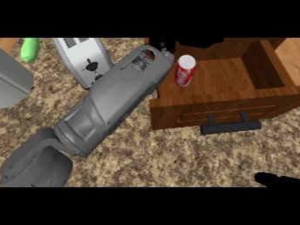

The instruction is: Pick up the can, place it into the drawer and close the drawer

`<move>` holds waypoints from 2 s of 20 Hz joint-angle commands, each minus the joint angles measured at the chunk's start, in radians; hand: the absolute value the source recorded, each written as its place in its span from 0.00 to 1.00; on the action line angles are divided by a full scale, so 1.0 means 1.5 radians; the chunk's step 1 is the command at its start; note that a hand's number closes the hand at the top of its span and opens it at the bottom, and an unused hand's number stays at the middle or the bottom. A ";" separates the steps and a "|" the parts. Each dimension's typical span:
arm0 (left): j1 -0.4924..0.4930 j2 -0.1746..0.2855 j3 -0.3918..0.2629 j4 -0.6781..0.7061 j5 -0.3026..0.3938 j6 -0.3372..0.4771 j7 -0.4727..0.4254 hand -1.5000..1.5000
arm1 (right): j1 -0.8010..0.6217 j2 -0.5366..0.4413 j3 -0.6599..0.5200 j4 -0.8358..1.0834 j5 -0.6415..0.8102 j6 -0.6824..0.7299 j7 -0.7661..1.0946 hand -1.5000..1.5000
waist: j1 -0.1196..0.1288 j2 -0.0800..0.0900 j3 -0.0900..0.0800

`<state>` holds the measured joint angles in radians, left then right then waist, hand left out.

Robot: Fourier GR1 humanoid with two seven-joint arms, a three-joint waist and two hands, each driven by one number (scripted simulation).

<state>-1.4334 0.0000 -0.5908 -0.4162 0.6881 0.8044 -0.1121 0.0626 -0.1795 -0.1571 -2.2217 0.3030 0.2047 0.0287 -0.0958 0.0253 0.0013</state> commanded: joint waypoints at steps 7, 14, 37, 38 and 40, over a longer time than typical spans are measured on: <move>-0.012 0.000 0.002 0.008 0.004 0.002 -0.015 0.00 | -0.039 -0.042 0.117 0.091 0.303 -0.058 -0.028 0.00 | 0.050 -0.008 -0.001; -0.002 0.005 0.003 -0.025 -0.011 0.009 0.018 0.00 | -0.079 -0.042 0.180 0.234 0.446 -0.116 -0.037 0.00 | 0.065 -0.015 -0.001; 0.158 0.228 -0.025 -0.359 -0.078 -0.007 0.213 0.00 | -0.313 0.032 0.088 0.781 0.581 -0.433 -0.094 0.00 | 0.103 -0.016 0.000; 0.126 0.231 -0.032 -0.362 -0.090 0.011 0.240 0.00 | -0.338 0.031 0.088 0.811 0.601 -0.432 -0.082 0.00 | 0.107 -0.017 0.000; 0.158 0.257 -0.026 -0.386 -0.085 -0.017 0.232 0.00 | -0.375 0.018 0.062 0.849 0.592 -0.447 -0.089 0.00 | 0.109 -0.014 0.000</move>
<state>-1.2327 0.3413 -0.6303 -0.9307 0.5661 0.7955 0.2137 -0.4532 -0.1783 -0.0361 -1.1097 1.1878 -0.4254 -0.1165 0.0584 -0.0211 -0.0244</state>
